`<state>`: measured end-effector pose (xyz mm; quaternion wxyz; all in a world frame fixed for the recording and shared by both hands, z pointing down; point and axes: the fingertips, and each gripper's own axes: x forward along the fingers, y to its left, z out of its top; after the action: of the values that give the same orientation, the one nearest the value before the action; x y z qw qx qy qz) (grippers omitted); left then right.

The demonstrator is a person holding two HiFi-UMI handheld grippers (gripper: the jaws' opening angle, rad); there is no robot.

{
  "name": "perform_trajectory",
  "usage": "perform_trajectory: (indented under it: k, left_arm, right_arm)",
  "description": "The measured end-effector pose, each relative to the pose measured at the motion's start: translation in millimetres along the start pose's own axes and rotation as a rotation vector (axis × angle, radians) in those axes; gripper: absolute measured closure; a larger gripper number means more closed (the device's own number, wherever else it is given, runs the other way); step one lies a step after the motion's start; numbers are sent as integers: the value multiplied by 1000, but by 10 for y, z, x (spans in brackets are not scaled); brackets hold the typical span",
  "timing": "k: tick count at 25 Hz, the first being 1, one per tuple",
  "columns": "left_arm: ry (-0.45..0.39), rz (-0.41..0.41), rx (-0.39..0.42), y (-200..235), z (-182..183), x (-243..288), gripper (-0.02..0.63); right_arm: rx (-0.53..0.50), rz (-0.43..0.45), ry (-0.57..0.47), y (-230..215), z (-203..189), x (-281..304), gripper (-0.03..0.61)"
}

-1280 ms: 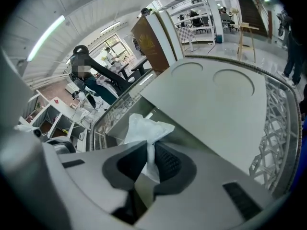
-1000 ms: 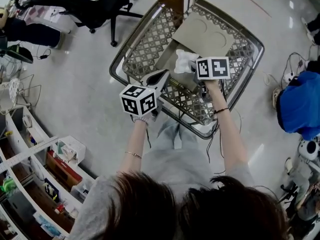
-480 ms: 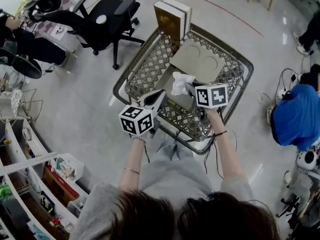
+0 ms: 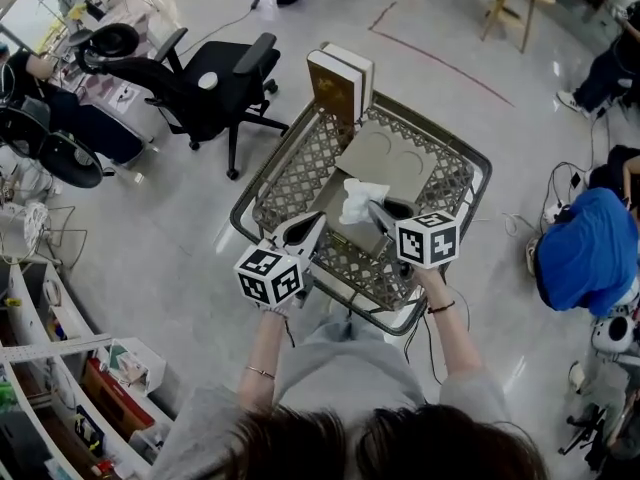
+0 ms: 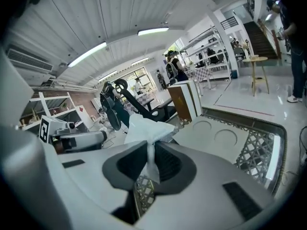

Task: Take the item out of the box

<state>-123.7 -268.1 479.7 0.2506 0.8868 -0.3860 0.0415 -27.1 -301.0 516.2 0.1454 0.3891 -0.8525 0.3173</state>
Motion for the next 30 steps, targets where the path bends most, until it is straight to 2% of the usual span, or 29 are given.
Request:
perform_trajectory:
  k: [8,19,30]
  left_arm:
    - [-64,-23,57,-190,297,-194,597]
    - [-172,-35,152,-412,772,-356,597]
    - [-246,15,236,-480,1092,-554,597]
  right_arm:
    - [-84,13,-172,253,310,-417,514]
    - [-207,-21,-393,452,803,-1006,514]
    - [-289,-88,-521,465,1079,-1460,514]
